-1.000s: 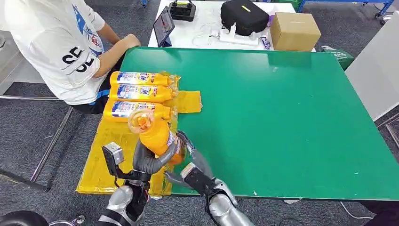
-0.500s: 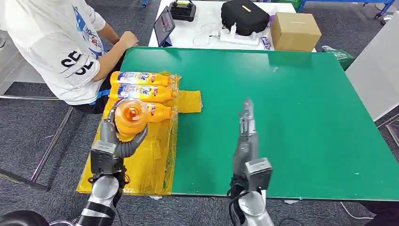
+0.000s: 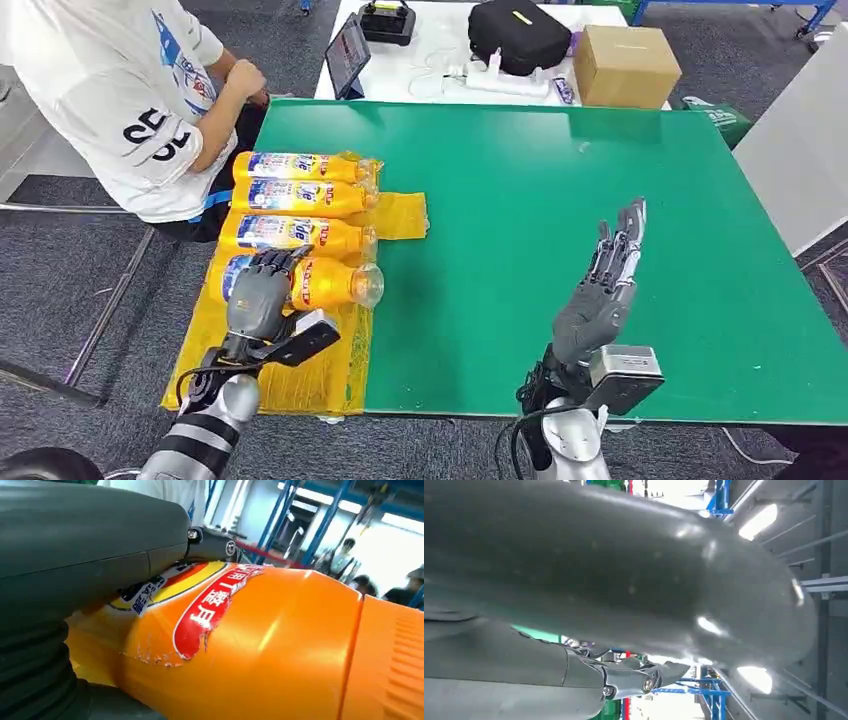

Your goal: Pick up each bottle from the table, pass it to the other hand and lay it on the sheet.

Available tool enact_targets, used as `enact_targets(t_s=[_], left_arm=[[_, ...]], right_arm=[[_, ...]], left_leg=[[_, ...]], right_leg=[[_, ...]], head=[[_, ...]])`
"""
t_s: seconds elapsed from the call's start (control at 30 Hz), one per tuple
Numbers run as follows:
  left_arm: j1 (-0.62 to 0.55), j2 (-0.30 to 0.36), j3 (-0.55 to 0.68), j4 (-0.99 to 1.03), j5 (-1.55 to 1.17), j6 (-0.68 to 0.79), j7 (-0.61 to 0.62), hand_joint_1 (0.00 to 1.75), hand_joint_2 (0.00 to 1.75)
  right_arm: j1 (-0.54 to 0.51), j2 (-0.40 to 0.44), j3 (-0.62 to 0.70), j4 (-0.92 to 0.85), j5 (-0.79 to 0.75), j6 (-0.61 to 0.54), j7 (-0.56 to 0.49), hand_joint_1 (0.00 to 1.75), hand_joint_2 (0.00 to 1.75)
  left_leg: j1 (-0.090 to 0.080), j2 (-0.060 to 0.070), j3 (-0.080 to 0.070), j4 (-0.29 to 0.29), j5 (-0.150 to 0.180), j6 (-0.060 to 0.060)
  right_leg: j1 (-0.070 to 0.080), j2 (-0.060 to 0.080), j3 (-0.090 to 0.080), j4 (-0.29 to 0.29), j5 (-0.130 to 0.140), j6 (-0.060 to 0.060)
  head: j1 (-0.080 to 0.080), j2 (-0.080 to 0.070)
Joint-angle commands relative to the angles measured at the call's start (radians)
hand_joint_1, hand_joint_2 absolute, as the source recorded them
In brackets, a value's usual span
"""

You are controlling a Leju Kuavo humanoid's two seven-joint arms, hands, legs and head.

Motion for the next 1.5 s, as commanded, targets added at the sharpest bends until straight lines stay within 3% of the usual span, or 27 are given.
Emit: enact_targets(t_s=[0.03,0.47,0.57,0.6,0.63,0.67,1.23,1.3,1.37,1.47,1.5], left_arm=[[-0.132,0.034,-0.07,0.333,-0.055,0.008,-0.001,1.75,1.75],[-0.136,0.038,-0.096,0.342,-0.081,-0.037,0.02,1.75,1.75],[-0.132,0.039,-0.095,0.357,-0.048,-0.104,0.008,1.75,1.75],[-0.132,0.041,-0.098,0.364,-0.039,-0.135,0.01,0.3,1.75],[-0.131,0.036,-0.087,0.367,-0.005,-0.173,0.003,0.0,1.75],[-0.127,0.031,-0.076,0.36,0.024,-0.186,-0.018,0.0,0.0],[-0.06,0.046,-0.024,0.25,0.39,-0.523,-0.124,0.0,0.0],[-0.04,0.02,0.025,0.199,0.473,-0.505,-0.148,0.0,0.0],[0.002,-0.046,0.096,0.053,0.561,-0.4,-0.191,0.0,0.0],[0.004,-0.05,0.09,0.032,0.559,-0.401,-0.17,0.0,0.0],[0.026,-0.095,0.156,-0.033,0.638,-0.323,-0.227,0.0,0.0]], right_arm=[[-0.056,0.003,-0.002,0.119,-0.004,0.034,0.001,0.0,0.0],[-0.071,0.011,-0.006,0.19,-0.021,0.081,0.023,0.0,0.0],[-0.075,0.017,-0.016,0.208,-0.029,0.099,0.03,0.0,0.0],[-0.077,0.017,-0.017,0.218,-0.029,0.108,0.037,0.0,0.0],[-0.078,0.018,-0.02,0.225,-0.026,0.113,0.04,0.0,0.0],[-0.079,0.018,-0.021,0.23,-0.027,0.117,0.041,0.0,0.0],[-0.111,0.026,-0.054,0.31,-0.063,0.157,0.051,0.0,0.0],[-0.11,0.028,-0.051,0.316,-0.066,0.16,0.05,0.0,0.0],[-0.099,0.032,-0.043,0.315,-0.063,0.159,0.049,0.0,0.0],[-0.098,0.033,-0.04,0.314,-0.063,0.159,0.049,0.0,0.0],[-0.093,0.036,-0.037,0.31,-0.06,0.156,0.048,0.0,0.0]], left_leg=[[0.001,0.001,0.004,-0.001,-0.001,-0.001],[0.001,0.001,0.004,-0.001,-0.001,-0.001],[0.001,0.002,0.006,-0.001,-0.002,-0.001],[0.001,0.002,0.005,-0.001,-0.002,-0.001],[0.001,0.002,0.004,-0.001,-0.001,-0.001],[0.001,0.003,0.006,-0.001,-0.002,-0.001],[0.0,-0.002,0.011,-0.002,0.0,0.0],[0.0,-0.001,0.013,-0.002,-0.001,-0.001],[0.0,-0.001,0.013,-0.002,-0.001,0.0],[0.001,-0.003,0.012,0.0,-0.001,0.0],[0.002,-0.002,0.012,0.001,-0.002,-0.001]], right_leg=[[0.001,0.0,0.004,-0.001,0.0,-0.001],[0.001,0.001,0.004,-0.001,0.0,-0.001],[0.002,0.001,0.006,-0.002,-0.001,-0.002],[0.002,0.001,0.006,-0.001,-0.001,-0.002],[0.001,0.001,0.004,-0.001,0.0,-0.001],[0.002,0.002,0.006,-0.002,-0.001,-0.002],[0.0,0.0,0.013,-0.002,0.0,-0.001],[0.0,0.0,0.015,-0.002,0.0,-0.001],[0.0,0.0,0.015,-0.002,0.0,-0.001],[0.001,-0.002,0.015,-0.001,-0.001,-0.001],[0.002,-0.001,0.014,-0.001,-0.002,-0.002]], head=[[0.0,0.0],[0.0,0.0],[0.0,0.0],[0.0,0.0],[0.0,0.0],[0.0,0.0],[0.0,0.0],[0.0,0.0],[0.0,0.0],[0.0,0.0],[0.0,0.0]])
